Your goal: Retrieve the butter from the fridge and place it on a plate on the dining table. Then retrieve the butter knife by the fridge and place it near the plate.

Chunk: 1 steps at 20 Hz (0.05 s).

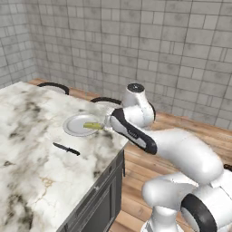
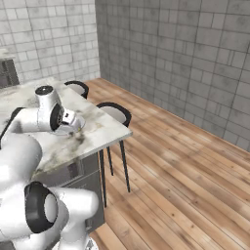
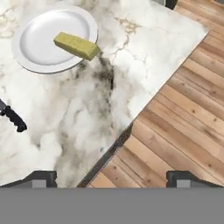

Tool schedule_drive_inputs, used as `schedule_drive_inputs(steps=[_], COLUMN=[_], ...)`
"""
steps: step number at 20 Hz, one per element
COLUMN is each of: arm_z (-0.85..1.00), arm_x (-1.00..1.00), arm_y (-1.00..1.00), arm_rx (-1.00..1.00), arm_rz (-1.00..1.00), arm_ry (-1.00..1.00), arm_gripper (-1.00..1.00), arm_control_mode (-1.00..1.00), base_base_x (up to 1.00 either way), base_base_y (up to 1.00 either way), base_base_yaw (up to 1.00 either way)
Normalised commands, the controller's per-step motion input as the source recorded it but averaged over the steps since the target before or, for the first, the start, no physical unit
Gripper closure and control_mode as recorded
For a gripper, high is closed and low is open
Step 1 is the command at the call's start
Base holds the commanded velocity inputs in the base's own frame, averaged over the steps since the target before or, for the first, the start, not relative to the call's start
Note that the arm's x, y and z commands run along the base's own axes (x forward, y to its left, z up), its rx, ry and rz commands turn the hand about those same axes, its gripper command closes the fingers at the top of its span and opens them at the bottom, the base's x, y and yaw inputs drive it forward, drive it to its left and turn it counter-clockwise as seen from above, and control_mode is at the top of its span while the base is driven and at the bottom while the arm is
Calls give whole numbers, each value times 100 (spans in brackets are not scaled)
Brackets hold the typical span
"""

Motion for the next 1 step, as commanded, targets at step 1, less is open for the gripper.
schedule_drive_inputs(steps=[1], arm_z=[0], arm_x=[-3], arm_y=[-100], arm_rx=[15], arm_rz=[24], arm_ry=[-3], arm_gripper=[-100], arm_control_mode=[-100], base_base_x=[0], base_base_y=[0], base_base_yaw=[0])
